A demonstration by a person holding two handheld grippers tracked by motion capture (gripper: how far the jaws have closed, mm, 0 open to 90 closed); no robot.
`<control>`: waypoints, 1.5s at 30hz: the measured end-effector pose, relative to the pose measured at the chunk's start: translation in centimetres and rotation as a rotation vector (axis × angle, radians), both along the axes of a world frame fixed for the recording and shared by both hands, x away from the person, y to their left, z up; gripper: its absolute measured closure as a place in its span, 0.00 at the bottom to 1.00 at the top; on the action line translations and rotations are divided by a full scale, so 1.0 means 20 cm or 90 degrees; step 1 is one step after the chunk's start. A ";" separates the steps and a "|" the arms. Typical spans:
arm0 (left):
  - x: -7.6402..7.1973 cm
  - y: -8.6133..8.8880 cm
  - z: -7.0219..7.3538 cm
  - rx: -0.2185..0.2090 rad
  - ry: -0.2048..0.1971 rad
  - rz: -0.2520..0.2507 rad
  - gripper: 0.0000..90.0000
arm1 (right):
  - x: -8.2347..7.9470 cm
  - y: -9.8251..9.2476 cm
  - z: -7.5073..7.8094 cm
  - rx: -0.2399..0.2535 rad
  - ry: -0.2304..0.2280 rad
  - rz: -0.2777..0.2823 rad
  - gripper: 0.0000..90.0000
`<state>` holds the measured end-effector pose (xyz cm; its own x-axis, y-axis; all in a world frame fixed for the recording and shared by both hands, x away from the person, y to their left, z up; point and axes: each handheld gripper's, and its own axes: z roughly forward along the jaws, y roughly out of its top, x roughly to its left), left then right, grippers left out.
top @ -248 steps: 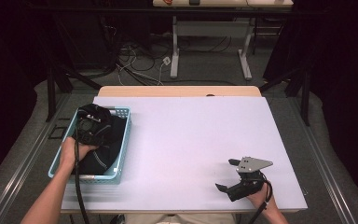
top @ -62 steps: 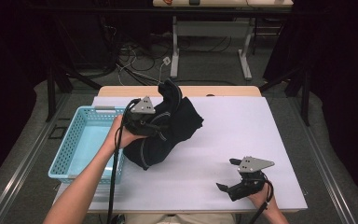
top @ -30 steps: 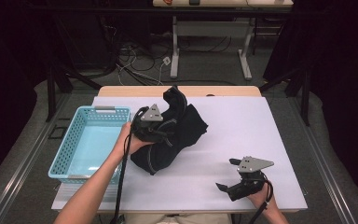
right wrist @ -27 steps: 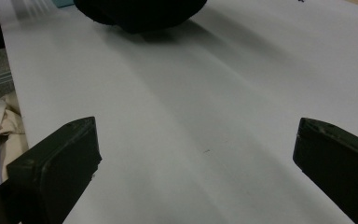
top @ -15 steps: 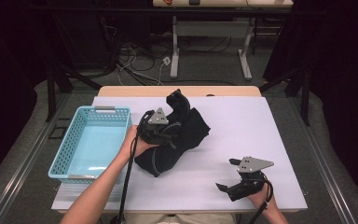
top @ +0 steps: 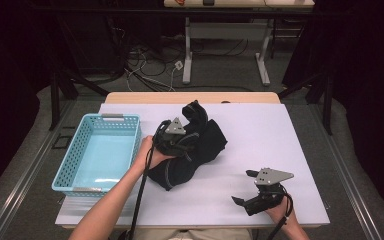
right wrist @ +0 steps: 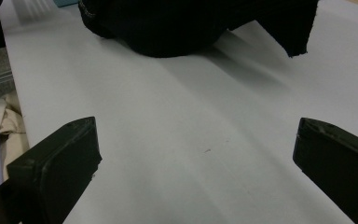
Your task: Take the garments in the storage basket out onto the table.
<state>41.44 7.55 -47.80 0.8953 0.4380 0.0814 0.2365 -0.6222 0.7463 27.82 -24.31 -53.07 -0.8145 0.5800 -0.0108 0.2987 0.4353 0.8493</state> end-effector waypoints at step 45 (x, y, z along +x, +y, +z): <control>-0.07 0.02 -0.04 0.027 0.022 0.108 0.00 | 0.00 0.00 0.00 -0.007 0.009 -0.008 0.01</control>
